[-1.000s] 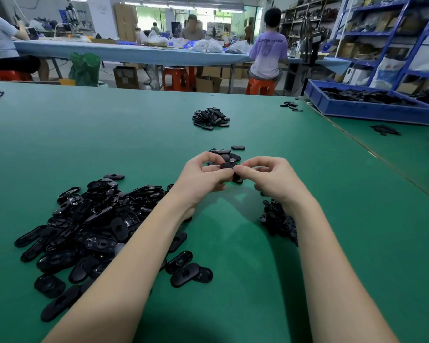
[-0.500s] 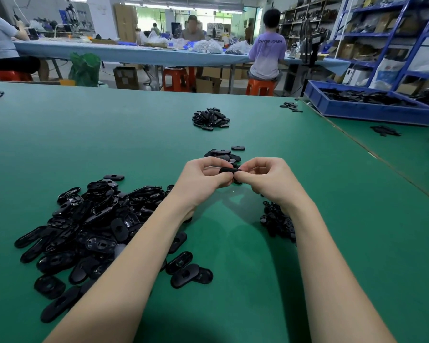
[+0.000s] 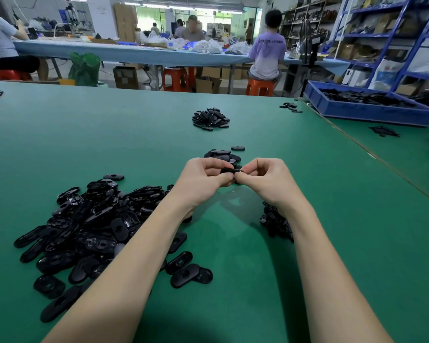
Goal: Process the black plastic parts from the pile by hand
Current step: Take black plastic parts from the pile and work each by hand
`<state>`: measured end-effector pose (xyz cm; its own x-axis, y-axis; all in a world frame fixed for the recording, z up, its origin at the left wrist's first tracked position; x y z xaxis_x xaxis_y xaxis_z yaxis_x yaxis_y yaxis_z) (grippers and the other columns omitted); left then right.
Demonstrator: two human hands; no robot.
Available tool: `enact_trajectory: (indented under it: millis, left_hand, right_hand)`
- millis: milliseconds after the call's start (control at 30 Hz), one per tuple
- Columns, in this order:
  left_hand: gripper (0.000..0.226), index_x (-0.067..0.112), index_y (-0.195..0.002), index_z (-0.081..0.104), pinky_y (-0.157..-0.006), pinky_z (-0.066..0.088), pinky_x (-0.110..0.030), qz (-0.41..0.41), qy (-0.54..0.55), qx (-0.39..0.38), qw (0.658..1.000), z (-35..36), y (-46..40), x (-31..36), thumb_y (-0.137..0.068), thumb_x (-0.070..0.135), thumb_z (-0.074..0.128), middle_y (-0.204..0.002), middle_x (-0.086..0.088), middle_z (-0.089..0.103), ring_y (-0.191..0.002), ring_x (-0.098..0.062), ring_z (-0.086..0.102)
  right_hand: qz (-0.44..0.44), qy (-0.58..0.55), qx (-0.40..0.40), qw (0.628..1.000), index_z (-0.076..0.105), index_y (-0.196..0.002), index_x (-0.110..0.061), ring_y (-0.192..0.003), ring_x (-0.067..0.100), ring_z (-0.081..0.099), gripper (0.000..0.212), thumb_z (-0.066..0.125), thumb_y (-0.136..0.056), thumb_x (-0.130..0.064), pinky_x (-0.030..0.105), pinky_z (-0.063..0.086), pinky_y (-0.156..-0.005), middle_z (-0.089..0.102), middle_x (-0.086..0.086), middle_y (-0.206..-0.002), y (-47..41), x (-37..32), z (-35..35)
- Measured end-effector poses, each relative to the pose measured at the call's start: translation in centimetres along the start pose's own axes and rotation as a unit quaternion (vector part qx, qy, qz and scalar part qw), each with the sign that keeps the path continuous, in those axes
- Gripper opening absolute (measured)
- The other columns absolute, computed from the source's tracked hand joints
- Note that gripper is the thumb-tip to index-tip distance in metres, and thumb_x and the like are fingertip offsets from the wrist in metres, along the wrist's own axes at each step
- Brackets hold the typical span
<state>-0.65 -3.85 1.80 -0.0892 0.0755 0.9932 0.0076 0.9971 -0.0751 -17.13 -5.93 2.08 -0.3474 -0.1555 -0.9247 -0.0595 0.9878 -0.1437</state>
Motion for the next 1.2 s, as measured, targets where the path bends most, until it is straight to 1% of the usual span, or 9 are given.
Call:
enact_trajectory:
  millis: [133,267,400,467,567,767,900,1067,1200]
  left_hand:
    - [0.015,0.018,-0.091,0.072,-0.068,0.053,-0.012,0.0,-0.009,0.007,1.0,0.0,0.0,0.0,-0.087,0.004,0.074,-0.076,0.0,0.078,-0.074,-0.008,0.074]
    - [0.015,0.023,-0.087,0.071,-0.079,0.056,-0.021,0.005,-0.042,0.032,0.999,0.0,-0.2,0.0,-0.087,0.008,0.075,-0.078,-0.001,0.077,-0.076,-0.011,0.074]
    - [0.014,0.02,-0.091,0.072,-0.073,0.054,-0.016,0.019,-0.023,0.041,0.999,-0.4,-0.2,0.0,-0.086,0.007,0.074,-0.077,-0.002,0.077,-0.07,-0.008,0.07]
    - [0.014,0.017,-0.096,0.071,-0.082,0.055,-0.022,-0.004,-0.015,0.044,0.999,-0.5,-0.1,-0.6,-0.086,0.007,0.073,-0.081,-0.005,0.078,-0.076,-0.011,0.072]
    - [0.015,0.013,-0.1,0.07,-0.086,0.055,-0.027,-0.035,-0.007,0.048,0.998,-0.6,-0.1,-1.4,-0.087,0.005,0.071,-0.085,-0.006,0.078,-0.077,-0.012,0.073]
    - [0.011,0.018,-0.099,0.071,-0.094,0.058,-0.04,-0.038,-0.035,0.042,0.998,-1.0,-0.6,-1.7,-0.091,0.012,0.066,-0.083,0.001,0.078,-0.083,-0.018,0.076]
    - [0.011,0.023,-0.091,0.072,-0.086,0.06,-0.046,-0.025,-0.097,0.075,0.992,-2.7,-0.9,-1.4,-0.092,0.017,0.064,-0.084,-0.003,0.075,-0.078,-0.018,0.069]
    - [0.019,0.026,-0.088,0.072,-0.074,0.056,-0.028,-0.006,-0.159,0.063,0.985,-4.3,-0.9,-0.6,-0.095,0.017,0.057,-0.086,0.009,0.076,-0.08,-0.014,0.07]
    - [0.017,0.028,-0.093,0.072,-0.066,0.04,-0.012,0.005,-0.32,0.024,0.947,-4.4,-0.8,-0.3,-0.095,0.021,0.056,-0.095,0.008,0.073,-0.09,-0.011,0.064]
  right_hand:
    - [-0.003,-0.004,0.009,1.0,0.065,-0.068,-0.021,-0.049,0.002,0.047,0.02,0.082,-0.079,-0.02,0.013,0.036,-0.048,0.059,-0.014,-0.056,0.0,0.2,0.1]
    - [-0.014,-0.011,0.011,1.0,0.065,-0.068,-0.021,-0.055,0.007,0.049,0.02,0.082,-0.078,-0.018,0.02,0.039,-0.054,0.06,-0.01,-0.058,0.1,0.2,0.5]
    - [-0.041,-0.04,0.0,0.998,0.071,-0.084,-0.02,-0.056,0.006,0.05,0.01,0.081,-0.084,-0.018,0.015,0.039,-0.053,0.068,-0.005,-0.072,0.0,0.2,0.3]
    - [-0.051,-0.023,-0.03,0.998,0.071,-0.096,-0.024,-0.056,0.008,0.045,0.017,0.08,-0.085,-0.017,0.016,0.04,-0.055,0.068,-0.009,-0.075,0.1,0.5,0.2]
    - [-0.065,0.047,-0.044,0.996,0.071,-0.096,-0.031,-0.054,0.009,0.045,0.021,0.081,-0.083,-0.019,0.019,0.042,-0.059,0.069,-0.013,-0.073,0.2,0.9,0.3]
    - [-0.044,0.095,0.024,0.994,0.073,-0.088,-0.035,-0.05,-0.001,0.049,0.015,0.081,-0.08,-0.025,0.012,0.038,-0.053,0.07,-0.023,-0.071,-0.3,1.7,0.0]
    - [0.002,0.136,0.095,0.986,0.073,-0.085,-0.037,-0.063,-0.004,0.058,0.011,0.08,-0.078,-0.033,0.024,0.047,-0.064,0.071,-0.024,-0.074,-0.8,2.4,-0.7]
    - [0.047,0.156,0.1,0.982,0.073,-0.089,-0.035,-0.087,0.011,0.068,0.011,0.076,-0.08,-0.032,0.031,0.056,-0.077,0.072,-0.017,-0.081,-3.1,1.4,0.0]
    - [0.067,0.178,0.083,0.978,0.072,-0.094,-0.035,-0.094,0.013,0.067,0.013,0.073,-0.082,-0.031,0.027,0.049,-0.071,0.073,-0.015,-0.092,-5.1,0.8,1.1]
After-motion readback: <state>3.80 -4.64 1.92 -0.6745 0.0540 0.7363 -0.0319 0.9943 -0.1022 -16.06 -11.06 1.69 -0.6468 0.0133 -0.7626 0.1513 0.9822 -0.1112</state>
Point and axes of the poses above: each hand's wrist, its own y-axis away from the middle knuckle, its own z-axis out of the palm, x = y × z, the point moved 3 cm from there along -y, towards the middle knuckle
